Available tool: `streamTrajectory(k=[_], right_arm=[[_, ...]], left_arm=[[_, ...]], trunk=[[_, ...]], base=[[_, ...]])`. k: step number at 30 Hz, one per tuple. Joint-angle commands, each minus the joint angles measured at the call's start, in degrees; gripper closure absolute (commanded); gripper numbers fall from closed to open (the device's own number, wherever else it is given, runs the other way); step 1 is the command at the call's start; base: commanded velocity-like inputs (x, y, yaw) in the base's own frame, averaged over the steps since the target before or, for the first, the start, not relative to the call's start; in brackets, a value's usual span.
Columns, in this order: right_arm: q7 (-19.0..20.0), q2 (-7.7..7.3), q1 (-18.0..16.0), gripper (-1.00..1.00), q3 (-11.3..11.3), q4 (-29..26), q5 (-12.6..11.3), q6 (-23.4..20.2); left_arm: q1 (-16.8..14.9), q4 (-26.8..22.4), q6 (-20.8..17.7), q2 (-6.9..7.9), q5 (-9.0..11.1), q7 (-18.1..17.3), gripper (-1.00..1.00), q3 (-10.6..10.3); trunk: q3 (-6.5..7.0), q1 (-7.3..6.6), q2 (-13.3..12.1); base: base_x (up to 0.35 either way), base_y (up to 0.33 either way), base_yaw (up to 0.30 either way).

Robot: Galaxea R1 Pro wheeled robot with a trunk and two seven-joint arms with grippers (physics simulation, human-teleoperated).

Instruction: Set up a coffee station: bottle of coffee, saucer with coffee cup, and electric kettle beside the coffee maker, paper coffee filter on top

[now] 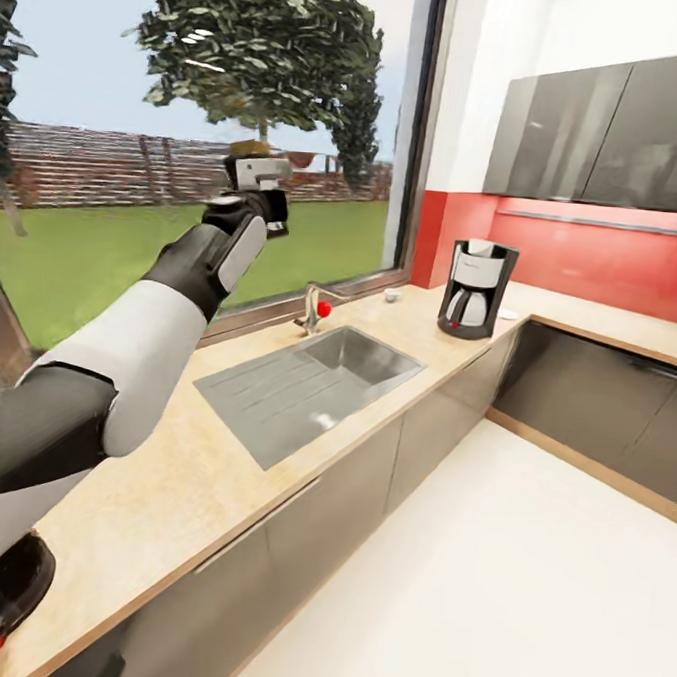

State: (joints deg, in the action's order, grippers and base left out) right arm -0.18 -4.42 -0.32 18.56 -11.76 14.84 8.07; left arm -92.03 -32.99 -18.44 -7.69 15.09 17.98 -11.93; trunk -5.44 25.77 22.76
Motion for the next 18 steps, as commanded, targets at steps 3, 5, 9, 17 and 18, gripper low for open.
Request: streamTrajectory(k=[3,5,9,17,18], right_arm=[[-0.1,0.05,0.0,-1.0,0.4,-0.1,0.5,0.2],[-0.1,0.09,0.0,-1.0,0.5,-0.2,0.5,0.4],[0.0,0.12,0.0,-1.0,0.5,-0.3,0.5,0.5],[0.0,0.2,0.0,-1.0,0.5,-0.4,0.4,0.8],[0.0,0.2,0.0,-1.0,0.5,-0.4,0.4,0.8]], left_arm=[[9.1,-4.9,1.8,0.08,-0.3,-2.3,1.0,-0.6],[13.6,-8.6,1.9,0.36,-0.4,-6.0,1.0,-0.8],[23.7,-16.7,2.0,1.6,-1.1,-15.8,1.0,-1.0],[36.2,-30.7,1.9,2.33,-6.2,-25.5,1.0,-3.5],[36.7,-31.9,1.7,2.35,-6.3,-25.8,1.0,-4.5]], trunk=[[-0.1,0.01,0.2],[-0.1,0.01,0.2],[-0.1,0.01,0.2],[-0.1,0.01,0.2],[-0.1,0.01,0.2]], base=[[-0.018,-0.016,-0.193],[-0.004,-0.003,-0.051],[-0.001,-0.001,-0.015],[0.0,0.0,-0.001],[0.0,0.0,0.0]])
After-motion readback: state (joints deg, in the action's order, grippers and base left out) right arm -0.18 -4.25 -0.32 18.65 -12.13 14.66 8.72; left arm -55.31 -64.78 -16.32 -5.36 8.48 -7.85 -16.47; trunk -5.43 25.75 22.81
